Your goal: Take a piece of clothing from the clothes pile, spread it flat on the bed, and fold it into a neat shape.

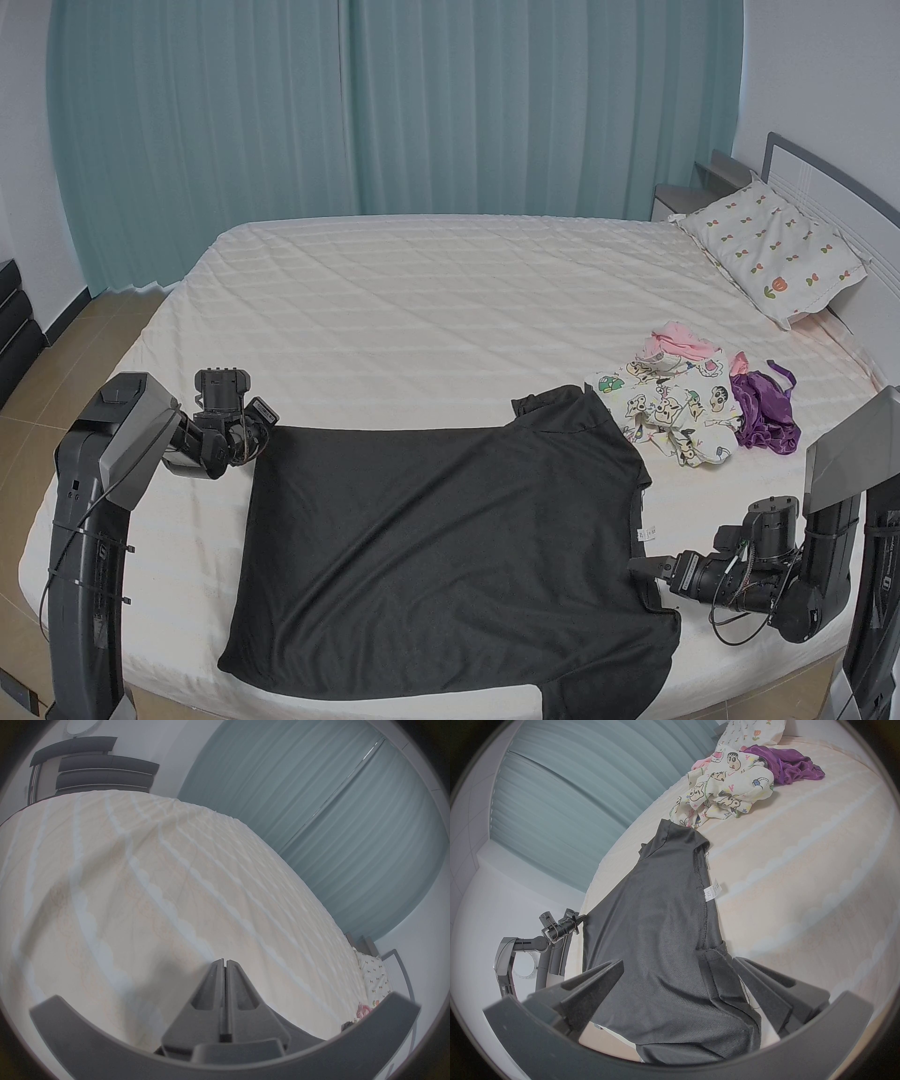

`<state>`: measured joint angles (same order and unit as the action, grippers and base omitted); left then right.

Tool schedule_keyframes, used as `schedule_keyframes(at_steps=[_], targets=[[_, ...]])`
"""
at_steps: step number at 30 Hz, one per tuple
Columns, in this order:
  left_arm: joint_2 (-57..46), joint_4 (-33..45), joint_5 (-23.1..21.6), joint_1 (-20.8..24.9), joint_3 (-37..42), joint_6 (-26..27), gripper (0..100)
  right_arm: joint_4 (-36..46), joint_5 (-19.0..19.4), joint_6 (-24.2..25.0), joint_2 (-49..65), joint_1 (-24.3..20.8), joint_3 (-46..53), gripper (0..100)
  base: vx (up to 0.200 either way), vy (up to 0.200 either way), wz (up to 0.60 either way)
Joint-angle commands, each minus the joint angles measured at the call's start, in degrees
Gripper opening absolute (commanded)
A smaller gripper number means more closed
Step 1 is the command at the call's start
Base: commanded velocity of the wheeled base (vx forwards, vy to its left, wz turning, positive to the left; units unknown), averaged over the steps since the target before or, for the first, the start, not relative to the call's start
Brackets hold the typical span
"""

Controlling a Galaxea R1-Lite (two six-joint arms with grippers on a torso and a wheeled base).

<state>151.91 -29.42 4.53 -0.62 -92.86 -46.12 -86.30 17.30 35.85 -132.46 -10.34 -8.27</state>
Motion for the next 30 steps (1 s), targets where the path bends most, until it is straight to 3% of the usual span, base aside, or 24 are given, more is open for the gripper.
schedule_keyframes(at_steps=[1, 7, 8, 15, 23, 30], targets=[[0.1, 0.1, 0.0, -0.3, -0.8, 0.0, 0, 0.0, 0.0, 0.0, -0.3, 0.0, 0.0, 100, 0.0, 0.0, 0.0], [0.8, 0.1, -0.1, -0.3, -1.2, 0.1, 0, -0.1, 0.0, 0.0, -0.6, 0.0, 0.0, 100, 0.0, 0.0, 0.0], [0.7, 0.1, -0.1, -0.3, -1.2, 0.1, 100, -0.1, 0.0, 0.0, -0.6, 0.0, 0.0, 100, 0.0, 0.0, 0.0], [-2.8, 0.1, -0.1, -0.4, 2.2, -0.3, 100, 0.0, 0.0, 0.0, -0.3, 0.0, 0.2, 100, 0.0, 0.0, 0.0], [-18.4, -4.2, -5.2, -0.2, 25.5, -3.7, 100, -2.6, -0.1, -0.1, 1.0, -0.7, 2.4, 100, -0.05, 0.0, 0.0], [-28.2, -21.6, -7.9, 2.2, 55.2, -4.6, 100, -3.3, 0.0, 0.0, 1.1, -2.5, 3.3, 100, -0.2, 0.0, 0.0]])
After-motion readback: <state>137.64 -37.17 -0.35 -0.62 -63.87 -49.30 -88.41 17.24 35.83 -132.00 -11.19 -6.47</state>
